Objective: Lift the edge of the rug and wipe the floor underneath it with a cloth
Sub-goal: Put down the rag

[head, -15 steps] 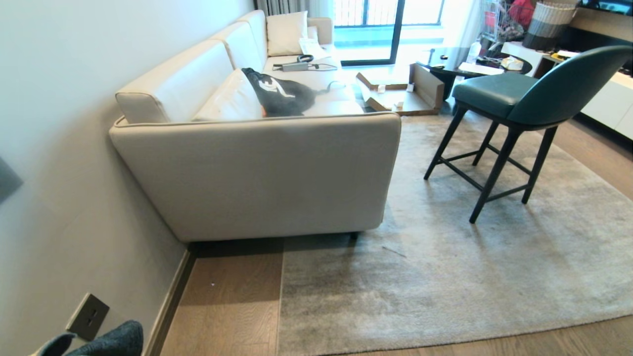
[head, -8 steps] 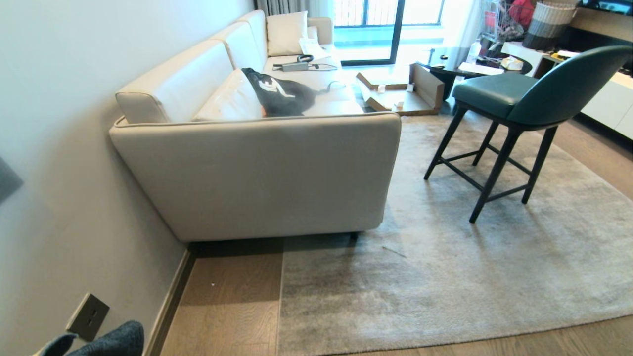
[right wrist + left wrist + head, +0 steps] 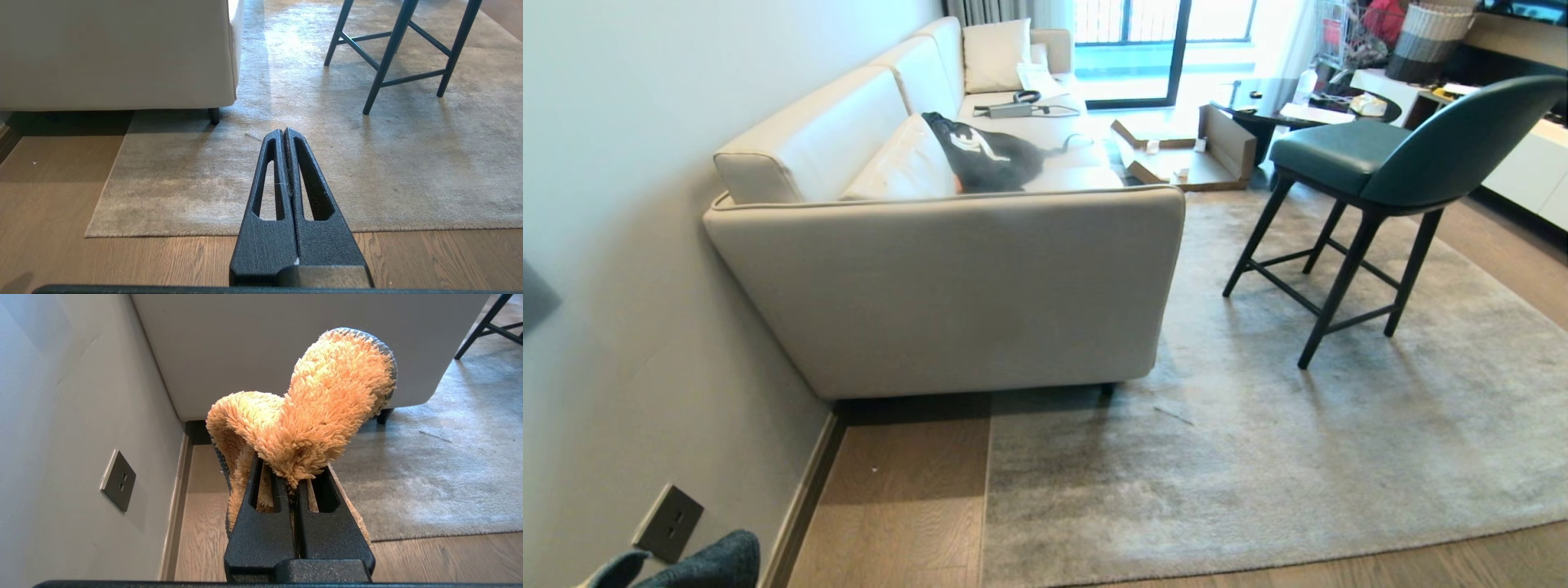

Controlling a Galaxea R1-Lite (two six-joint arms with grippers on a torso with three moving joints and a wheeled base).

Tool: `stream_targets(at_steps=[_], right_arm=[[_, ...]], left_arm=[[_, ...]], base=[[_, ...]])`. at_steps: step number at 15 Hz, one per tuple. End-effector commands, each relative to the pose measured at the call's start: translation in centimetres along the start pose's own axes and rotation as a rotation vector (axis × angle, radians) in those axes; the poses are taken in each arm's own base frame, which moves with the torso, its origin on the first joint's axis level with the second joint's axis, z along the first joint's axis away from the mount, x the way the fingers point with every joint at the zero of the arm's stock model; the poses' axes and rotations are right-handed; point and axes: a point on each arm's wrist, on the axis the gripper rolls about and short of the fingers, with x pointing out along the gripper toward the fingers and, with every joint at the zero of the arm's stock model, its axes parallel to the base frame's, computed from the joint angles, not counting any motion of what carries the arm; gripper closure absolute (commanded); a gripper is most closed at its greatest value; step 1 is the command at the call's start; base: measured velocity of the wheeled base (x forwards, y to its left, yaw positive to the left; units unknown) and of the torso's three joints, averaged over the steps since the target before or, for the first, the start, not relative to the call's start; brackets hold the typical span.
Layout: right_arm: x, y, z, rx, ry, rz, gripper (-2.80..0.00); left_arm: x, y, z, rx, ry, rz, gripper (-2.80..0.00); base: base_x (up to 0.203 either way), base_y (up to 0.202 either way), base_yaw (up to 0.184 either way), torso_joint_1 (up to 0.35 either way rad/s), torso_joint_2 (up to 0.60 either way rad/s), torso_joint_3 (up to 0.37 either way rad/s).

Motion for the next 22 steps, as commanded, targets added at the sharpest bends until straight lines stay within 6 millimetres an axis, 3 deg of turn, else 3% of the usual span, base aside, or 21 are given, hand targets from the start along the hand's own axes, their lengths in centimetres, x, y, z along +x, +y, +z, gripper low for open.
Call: stream_targets(at_steps=[1, 9, 22], right_arm=[[0.01, 0.00, 0.00, 0.000, 0.001, 0.002, 0.00], [0.01, 0.00, 0.00, 0.000, 0.001, 0.001, 0.00], [0.01, 0.00, 0.00, 0.000, 0.001, 0.002, 0.00]], left_arm=[[0.00, 0.00, 0.00, 0.000, 0.000, 0.002, 0.00], [0.00, -0.01, 0.01, -0.002, -0.001, -0.003, 0.00], [0.00, 0.01, 0.01, -0.025, -0.001, 0.005, 0.00]], base=[[0.000, 0.000, 0.000, 0.000, 0.00, 0.000], [0.000, 0.000, 0.000, 0.001, 0.00, -0.025], [0.000, 0.000, 0.000, 0.002, 0.00, -0.191]])
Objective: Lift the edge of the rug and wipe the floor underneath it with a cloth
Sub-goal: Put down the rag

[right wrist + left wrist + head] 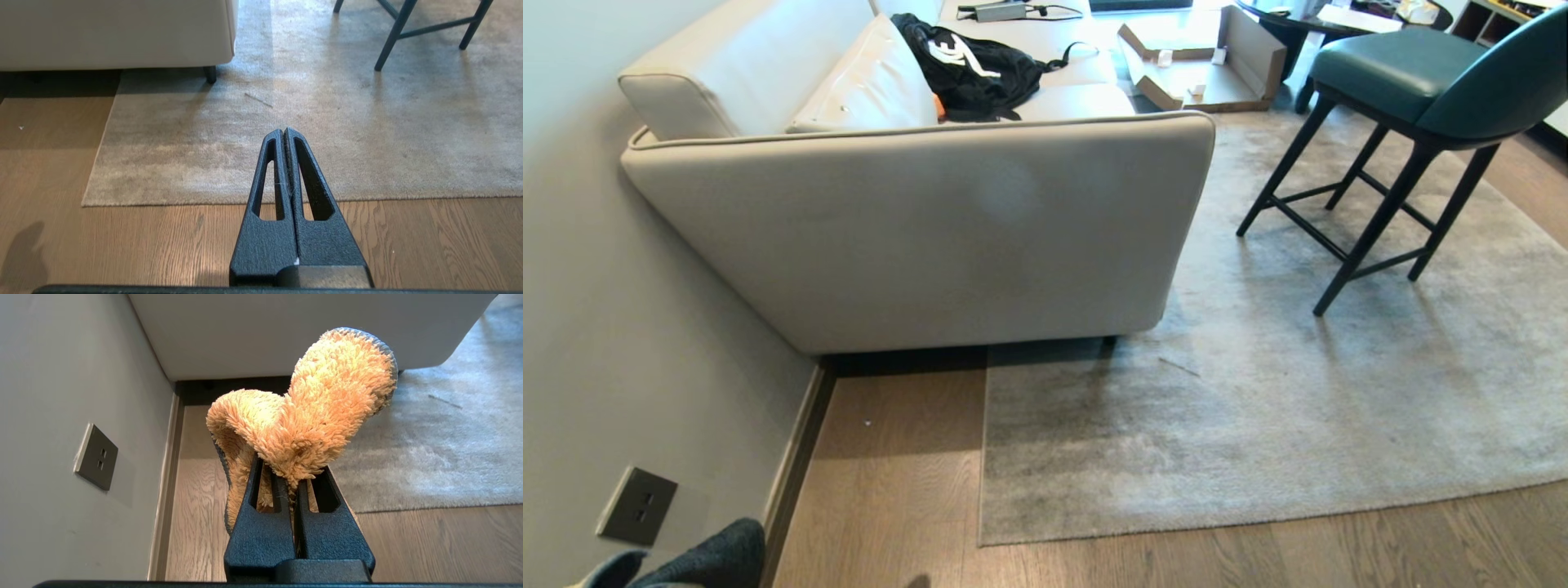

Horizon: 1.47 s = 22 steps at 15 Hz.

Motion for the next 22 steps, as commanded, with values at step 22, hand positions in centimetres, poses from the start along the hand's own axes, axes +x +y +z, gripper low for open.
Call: stream_targets(at_steps=[22], right_arm=[[0.01, 0.00, 0.00, 0.001, 0.001, 0.001, 0.00]], left_arm=[[0.00, -0.01, 0.00, 0.008, 0.000, -0.002, 0.00]], base=[[0.000, 0.000, 0.000, 0.005, 0.00, -0.197]])
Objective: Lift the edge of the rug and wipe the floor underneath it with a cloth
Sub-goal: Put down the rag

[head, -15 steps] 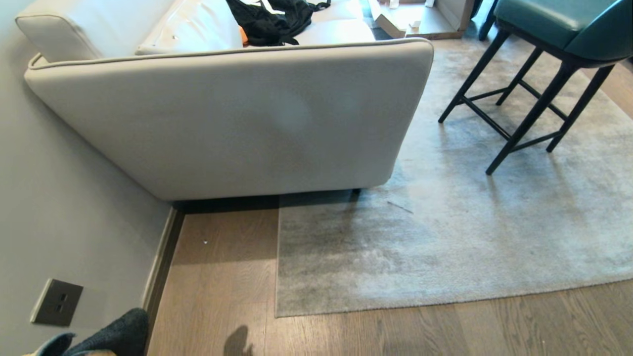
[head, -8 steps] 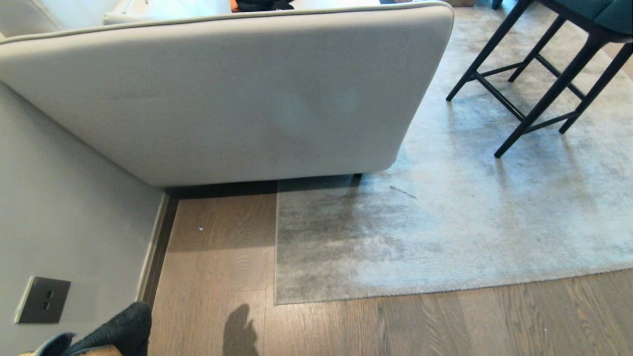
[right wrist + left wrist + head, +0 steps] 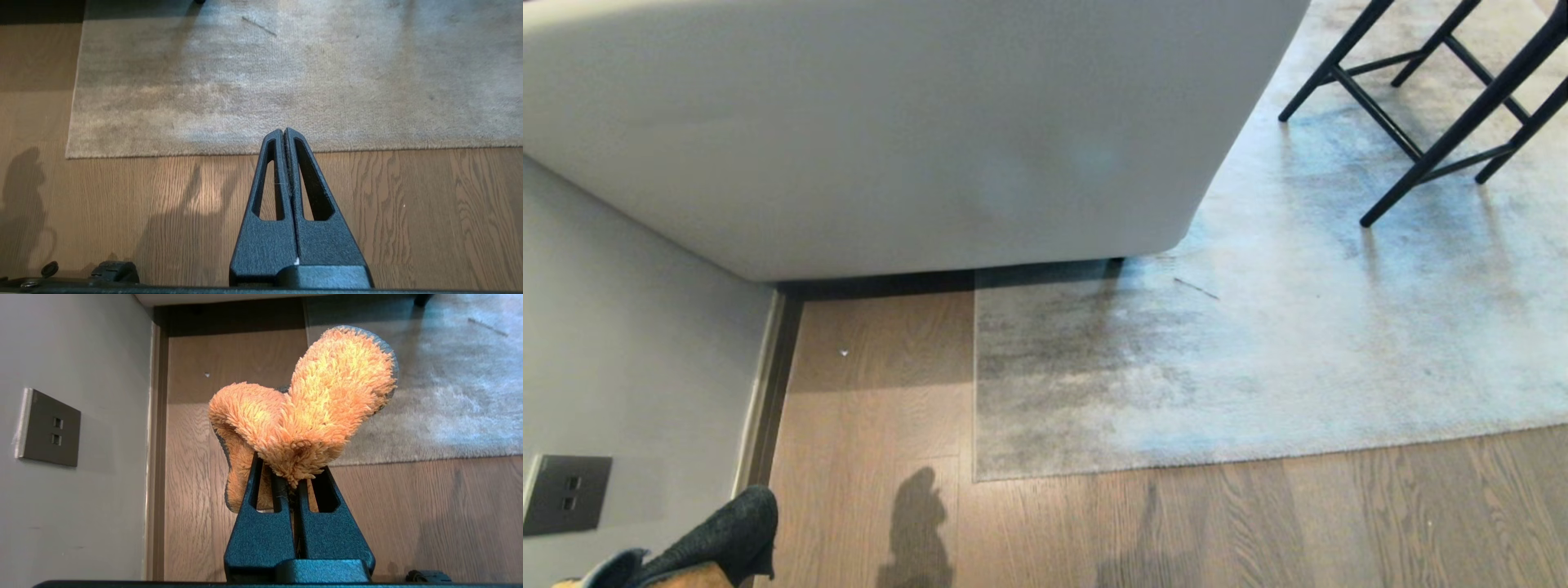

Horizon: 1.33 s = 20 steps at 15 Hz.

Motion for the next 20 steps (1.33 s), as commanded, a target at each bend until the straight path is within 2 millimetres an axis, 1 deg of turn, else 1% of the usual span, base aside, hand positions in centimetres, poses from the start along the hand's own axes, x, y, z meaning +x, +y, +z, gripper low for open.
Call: stream_targets(at_steps=[1, 18, 20], right_arm=[[0.01, 0.00, 0.00, -0.001, 0.002, 0.002, 0.00], [0.01, 0.00, 0.00, -0.001, 0.002, 0.002, 0.00], [0.01, 0.00, 0.00, -0.001, 0.001, 0.001, 0.00]], left_arm=[[0.00, 0.00, -0.01, 0.000, 0.001, -0.001, 0.00], [0.00, -0.01, -0.02, 0.004, 0.002, -0.004, 0.00], [0.00, -0.03, -0.06, 0.039, 0.005, -0.014, 0.00]], base=[[0.000, 0.000, 0.000, 0.005, 0.01, -0.201], [0.000, 0.000, 0.000, 0.002, 0.00, -0.196], [0.000, 0.000, 0.000, 0.007, 0.00, -0.106]])
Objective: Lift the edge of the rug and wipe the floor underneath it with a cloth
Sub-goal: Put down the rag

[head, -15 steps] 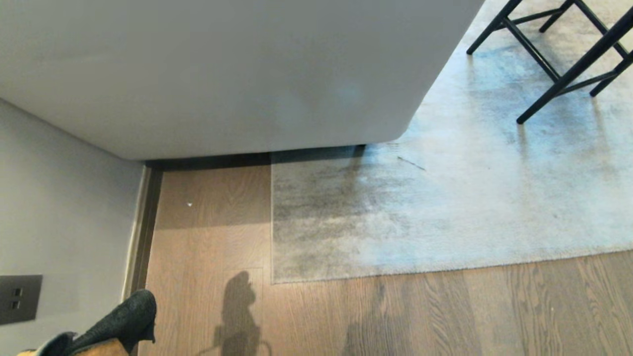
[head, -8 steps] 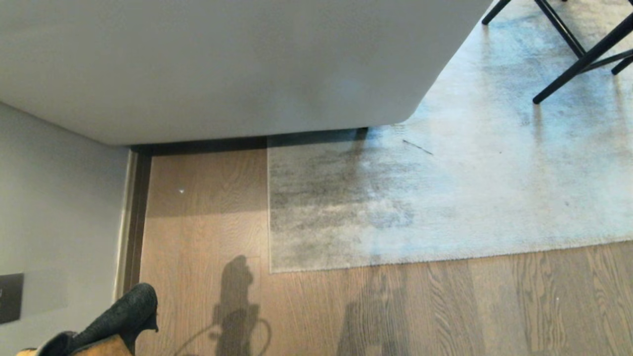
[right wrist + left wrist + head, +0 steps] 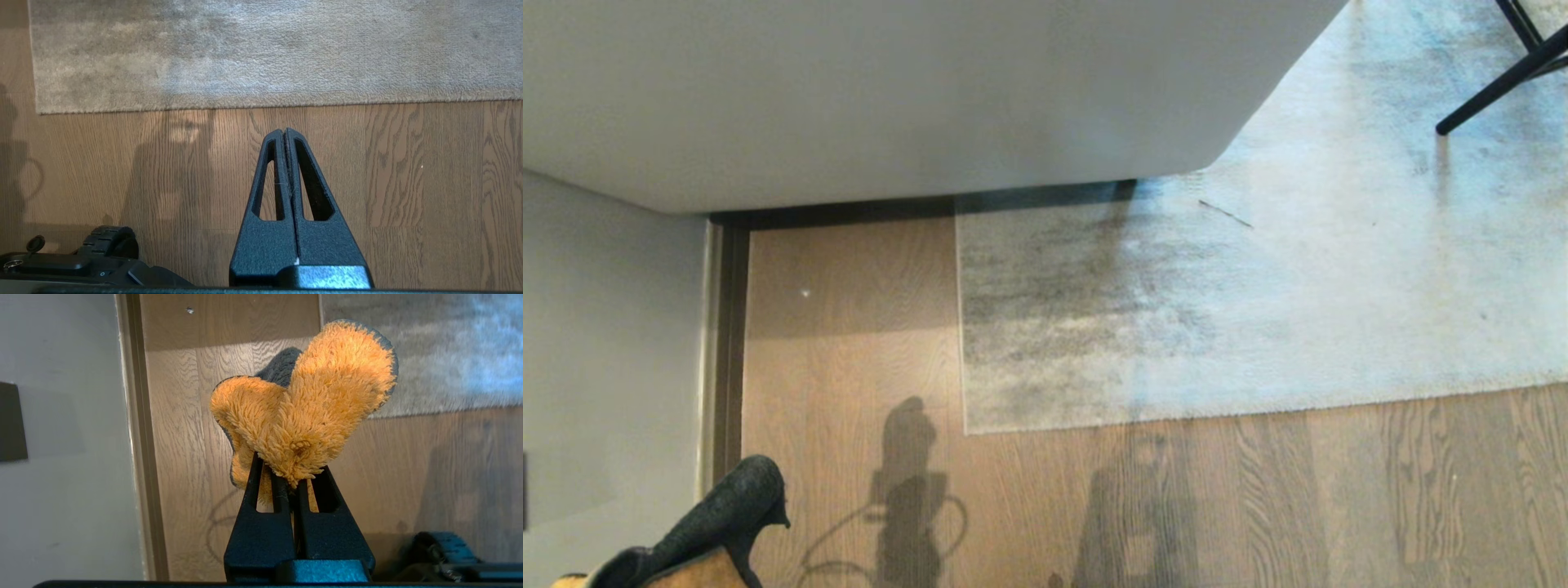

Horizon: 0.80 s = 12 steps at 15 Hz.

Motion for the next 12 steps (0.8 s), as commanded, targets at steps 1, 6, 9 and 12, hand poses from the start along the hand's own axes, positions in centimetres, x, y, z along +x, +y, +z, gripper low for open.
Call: stream_targets(at_steps=[1, 6, 9, 12], right_arm=[[0.0, 0.0, 0.0, -0.001, 0.000, 0.001, 0.00], [0.0, 0.0, 0.0, -0.001, 0.002, 0.001, 0.00], [0.0, 0.0, 0.0, -0.001, 0.001, 0.001, 0.00], [0.0, 0.0, 0.0, -0.001, 0.002, 0.001, 0.00]], left_arm=[[0.0, 0.0, 0.0, 0.021, -0.001, -0.003, 0.00], [0.6, 0.0, 2.9, 0.076, 0.054, -0.068, 0.00], [2.8, 0.0, 5.6, 0.098, 0.175, -0.129, 0.00], [7.1, -0.1, 7.2, 0.120, 0.297, -0.170, 0.00]], base=[[0.000, 0.000, 0.000, 0.002, 0.00, -0.042], [0.000, 0.000, 0.000, 0.001, 0.00, -0.006], [0.000, 0.000, 0.000, 0.000, 0.00, 0.000], [0.000, 0.000, 0.000, 0.000, 0.00, 0.000]])
